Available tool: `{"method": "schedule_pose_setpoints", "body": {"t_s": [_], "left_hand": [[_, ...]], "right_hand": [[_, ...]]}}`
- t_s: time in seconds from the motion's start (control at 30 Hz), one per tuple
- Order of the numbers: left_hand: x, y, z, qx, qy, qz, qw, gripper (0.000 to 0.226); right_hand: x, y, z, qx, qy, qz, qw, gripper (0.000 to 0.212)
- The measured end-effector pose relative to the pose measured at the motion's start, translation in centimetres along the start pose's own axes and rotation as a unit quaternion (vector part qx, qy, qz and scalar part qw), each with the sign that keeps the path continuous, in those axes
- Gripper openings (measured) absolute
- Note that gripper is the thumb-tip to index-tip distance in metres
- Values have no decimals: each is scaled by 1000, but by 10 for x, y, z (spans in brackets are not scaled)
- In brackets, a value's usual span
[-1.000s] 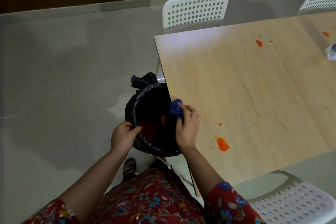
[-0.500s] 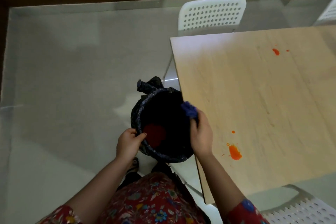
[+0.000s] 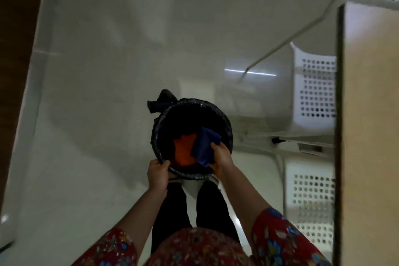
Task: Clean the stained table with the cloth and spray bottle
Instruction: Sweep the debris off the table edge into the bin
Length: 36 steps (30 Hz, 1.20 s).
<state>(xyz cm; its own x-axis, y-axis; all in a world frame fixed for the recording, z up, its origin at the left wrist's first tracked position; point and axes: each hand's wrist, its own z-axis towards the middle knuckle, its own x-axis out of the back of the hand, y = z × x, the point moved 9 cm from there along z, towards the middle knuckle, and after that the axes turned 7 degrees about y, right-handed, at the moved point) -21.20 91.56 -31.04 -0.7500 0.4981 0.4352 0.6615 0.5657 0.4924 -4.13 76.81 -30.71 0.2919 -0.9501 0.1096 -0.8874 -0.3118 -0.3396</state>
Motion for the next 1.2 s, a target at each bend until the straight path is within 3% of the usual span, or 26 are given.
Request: {"method": "schedule_pose_setpoints", "body": {"t_s": [0.17, 0.3, 0.53, 0.57, 0.6, 0.63, 0.67, 0.7, 0.77, 0.8, 0.87, 0.97, 1.03, 1.13, 1.17, 1.2], "left_hand": [[-22, -50, 105, 30, 21, -19, 999, 3], [-28, -78, 167, 29, 5, -30, 999, 39], [-26, -105, 223, 54, -31, -50, 997, 17], [-23, -103, 224, 62, -28, -32, 997, 20], [-16, -103, 223, 67, -4, 27, 997, 37], [-4, -97, 219, 48, 50, 123, 990, 56], [6, -76, 209, -25, 116, 194, 974, 66], [2, -45, 191, -160, 131, 207, 956, 66], [-44, -1, 140, -415, -30, 177, 892, 60], [-68, 1, 120, -465, -131, 190, 855, 59], [-97, -17, 117, -440, -237, 292, 816, 59], [-83, -36, 171, -278, -115, 471, 829, 61], [-72, -17, 169, -315, -42, 430, 845, 66], [-99, -4, 116, -454, -176, 370, 791, 57], [-102, -11, 115, -438, -182, 409, 780, 54], [-95, -18, 129, -373, -144, 462, 792, 54]], "right_hand": [[-47, 24, 93, -17, 4, -35, 999, 41], [-83, 36, 143, -25, -31, -35, 999, 46], [-115, 56, 173, -68, -67, -47, 994, 45], [-116, 56, 173, -70, -67, -49, 994, 44], [-116, 58, 172, -73, -64, -54, 994, 40], [-117, 60, 171, -73, -63, -55, 994, 35], [-118, 61, 168, -72, -59, -59, 994, 32], [-118, 62, 165, -73, -56, -60, 994, 32], [-116, 62, 163, -77, -53, -59, 994, 39], [-115, 63, 162, -81, -56, -63, 993, 41], [-113, 64, 162, -88, -61, -66, 992, 42], [-105, 66, 163, -85, -47, -55, 994, 44], [-99, 67, 161, -79, -36, -39, 995, 44], [-95, 69, 150, -83, -46, -30, 995, 39], [-95, 69, 145, -83, -46, -31, 995, 38], [-93, 68, 138, -80, -42, -30, 995, 38]]}}
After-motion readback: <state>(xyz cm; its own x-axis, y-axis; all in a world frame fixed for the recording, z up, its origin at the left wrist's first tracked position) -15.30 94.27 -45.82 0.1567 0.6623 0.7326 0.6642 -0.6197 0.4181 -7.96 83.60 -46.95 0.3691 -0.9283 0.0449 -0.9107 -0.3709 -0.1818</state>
